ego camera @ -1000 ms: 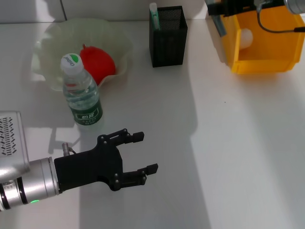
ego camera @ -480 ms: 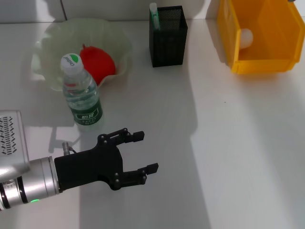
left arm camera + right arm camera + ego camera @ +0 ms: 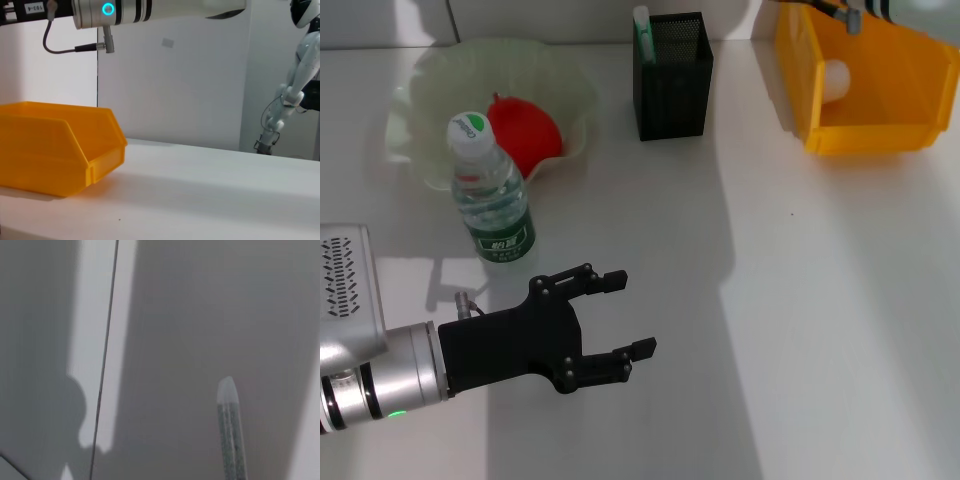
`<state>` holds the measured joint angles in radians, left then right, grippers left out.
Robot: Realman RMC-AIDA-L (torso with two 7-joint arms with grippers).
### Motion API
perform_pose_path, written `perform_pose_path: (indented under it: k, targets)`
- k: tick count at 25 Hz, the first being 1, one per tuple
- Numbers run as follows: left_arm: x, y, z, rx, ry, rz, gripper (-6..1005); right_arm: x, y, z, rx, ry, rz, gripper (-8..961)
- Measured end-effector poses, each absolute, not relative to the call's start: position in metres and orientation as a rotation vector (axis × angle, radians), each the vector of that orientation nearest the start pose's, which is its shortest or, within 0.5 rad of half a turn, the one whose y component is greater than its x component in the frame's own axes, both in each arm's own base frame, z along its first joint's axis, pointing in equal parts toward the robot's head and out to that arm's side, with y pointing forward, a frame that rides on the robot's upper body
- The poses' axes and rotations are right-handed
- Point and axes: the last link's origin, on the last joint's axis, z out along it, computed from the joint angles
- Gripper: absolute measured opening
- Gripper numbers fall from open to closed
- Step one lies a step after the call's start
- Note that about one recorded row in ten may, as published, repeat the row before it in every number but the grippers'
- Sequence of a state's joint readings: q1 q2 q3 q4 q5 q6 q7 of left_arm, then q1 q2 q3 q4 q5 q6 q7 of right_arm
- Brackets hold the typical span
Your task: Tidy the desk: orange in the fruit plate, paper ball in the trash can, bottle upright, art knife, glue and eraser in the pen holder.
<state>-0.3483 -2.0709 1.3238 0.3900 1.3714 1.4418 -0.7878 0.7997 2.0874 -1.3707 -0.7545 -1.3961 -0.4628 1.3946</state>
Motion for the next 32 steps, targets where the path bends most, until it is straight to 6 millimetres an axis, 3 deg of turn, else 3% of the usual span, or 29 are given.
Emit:
perform_pose_path:
  k: [18, 32]
  targets:
    - [-0.279, 0.255, -0.073, -2.740, -0.273, -0.837, 800, 0.147, 0.469, -0.044, -2.211, 0.397, 0.555, 124]
    - [-0.278, 0.255, -0.074, -2.746, -0.274, -0.838, 800, 0.157, 0.467, -0.052, -2.227, 0.438, 0.522, 130]
